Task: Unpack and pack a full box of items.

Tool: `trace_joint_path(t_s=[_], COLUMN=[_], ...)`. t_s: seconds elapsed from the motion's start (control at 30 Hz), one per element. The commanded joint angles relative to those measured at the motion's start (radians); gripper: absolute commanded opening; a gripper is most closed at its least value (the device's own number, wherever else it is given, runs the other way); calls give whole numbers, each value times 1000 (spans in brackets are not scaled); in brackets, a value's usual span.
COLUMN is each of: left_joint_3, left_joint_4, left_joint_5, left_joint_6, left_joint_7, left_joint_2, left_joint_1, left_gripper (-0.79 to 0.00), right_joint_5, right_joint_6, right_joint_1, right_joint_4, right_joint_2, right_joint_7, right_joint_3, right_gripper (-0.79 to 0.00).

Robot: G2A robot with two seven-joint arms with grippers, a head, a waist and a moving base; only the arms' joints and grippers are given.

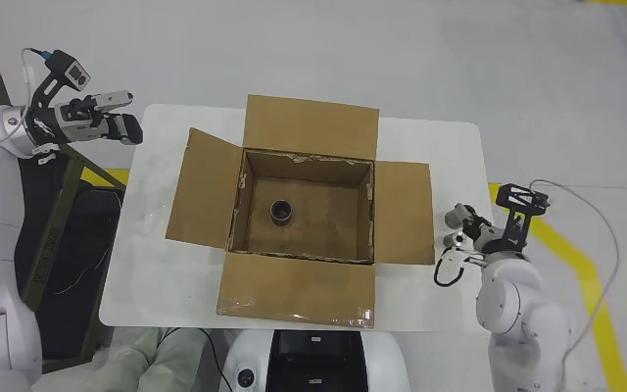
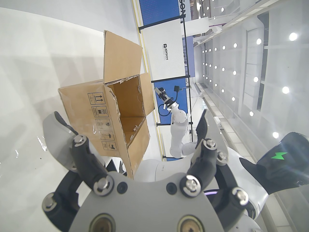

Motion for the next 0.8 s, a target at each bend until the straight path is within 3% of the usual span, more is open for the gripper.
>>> trace_joint_path(t_s=[0.0, 0.37, 0.77], left_joint_3=[0, 0, 0], left_joint_4=[0, 0, 0], left_joint_5=[0, 0, 0], left_joint_6=[0, 0, 0], left_joint_7=[0, 0, 0], left_joint_2=[0, 0, 0], left_joint_1=[0, 0, 0], left_gripper=[0, 0, 0], right_joint_5=[-16, -144, -139], right_joint_6=[-13, -82, -174], right_joint_1=[10, 100, 259], right_joint_4=[-16, -101, -67], right_joint_2=[0, -7, -30], right_joint_7=[1, 34, 87], right_joint_3=[-14, -176, -426], right_gripper=[-31, -9, 0])
